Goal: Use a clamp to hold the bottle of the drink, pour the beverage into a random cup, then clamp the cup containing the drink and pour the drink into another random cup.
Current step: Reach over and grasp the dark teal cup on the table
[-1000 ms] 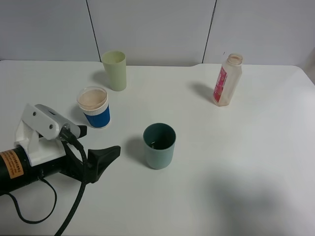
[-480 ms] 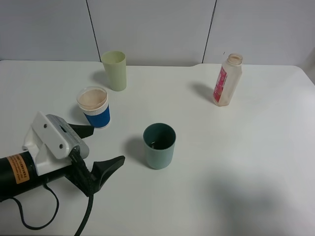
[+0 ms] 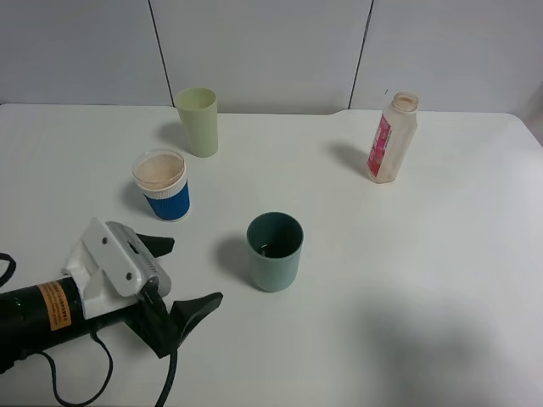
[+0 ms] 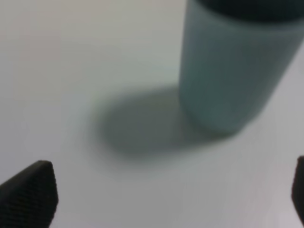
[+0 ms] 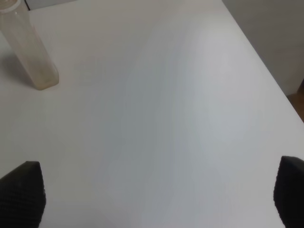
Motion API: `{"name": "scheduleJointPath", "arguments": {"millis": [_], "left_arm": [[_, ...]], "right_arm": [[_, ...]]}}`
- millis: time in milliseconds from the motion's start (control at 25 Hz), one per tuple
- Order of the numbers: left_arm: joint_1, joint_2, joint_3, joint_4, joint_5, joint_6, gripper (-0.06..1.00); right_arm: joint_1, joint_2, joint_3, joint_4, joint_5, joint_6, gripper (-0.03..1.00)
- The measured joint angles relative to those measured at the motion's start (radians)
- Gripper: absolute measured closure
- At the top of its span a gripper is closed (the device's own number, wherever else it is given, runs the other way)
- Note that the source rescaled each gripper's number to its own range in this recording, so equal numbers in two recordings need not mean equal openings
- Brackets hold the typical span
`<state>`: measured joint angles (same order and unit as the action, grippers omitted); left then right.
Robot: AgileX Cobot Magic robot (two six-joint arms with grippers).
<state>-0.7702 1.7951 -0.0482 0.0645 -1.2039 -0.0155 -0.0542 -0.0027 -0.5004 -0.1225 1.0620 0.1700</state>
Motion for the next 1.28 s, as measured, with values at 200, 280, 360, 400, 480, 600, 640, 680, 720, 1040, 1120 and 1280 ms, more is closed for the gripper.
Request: {"name": "scheduleJointPath", "arguments": {"millis": [200, 280, 360, 400, 480, 600, 640, 680, 720, 1040, 1120, 1280], "left_arm": [[0.0, 0.065, 0.0, 0.059, 0.0, -0.003, -0.05], [0.0, 0.065, -0.001, 0.07, -0.001, -0.006, -0.05], [0.0, 0.066, -0.011, 0.08, 0.0, -0.006, -0.05], [0.0, 0.066, -0.023, 0.087, 0.0, -0.006, -0.05], [0.0, 0.066, -0.047, 0.095, 0.0, -0.006, -0.05], [0.0, 0.068, -0.081, 0.097, -0.001, -0.006, -0.05], [0.0, 0.068, -0.089, 0.097, -0.001, -0.006, -0.05], [0.0, 0.07, -0.093, 0.097, -0.001, -0.006, -0.05], [0.0, 0.073, -0.095, 0.097, -0.002, -0.006, -0.05], [0.0, 0.109, -0.148, 0.109, -0.001, -0.006, -0.05], [0.0, 0.118, -0.166, 0.116, -0.001, -0.006, -0.05], [0.0, 0.134, -0.188, 0.14, 0.0, -0.011, -0.05]], "right_arm": [[0.0, 0.0, 0.0, 0.0, 0.0, 0.0, -0.01], [0.0, 0.0, 0.0, 0.0, 0.0, 0.0, -0.01], [0.0, 0.0, 0.0, 0.0, 0.0, 0.0, -0.01], [0.0, 0.0, 0.0, 0.0, 0.0, 0.0, -0.01], [0.0, 0.0, 0.0, 0.0, 0.0, 0.0, -0.01], [0.0, 0.0, 0.0, 0.0, 0.0, 0.0, 0.0], [0.0, 0.0, 0.0, 0.0, 0.0, 0.0, 0.0], [0.0, 0.0, 0.0, 0.0, 0.0, 0.0, 0.0], [0.0, 0.0, 0.0, 0.0, 0.0, 0.0, 0.0], [0.0, 0.0, 0.0, 0.0, 0.0, 0.0, 0.0], [0.0, 0.0, 0.0, 0.0, 0.0, 0.0, 0.0], [0.0, 0.0, 0.0, 0.0, 0.0, 0.0, 0.0]]}}
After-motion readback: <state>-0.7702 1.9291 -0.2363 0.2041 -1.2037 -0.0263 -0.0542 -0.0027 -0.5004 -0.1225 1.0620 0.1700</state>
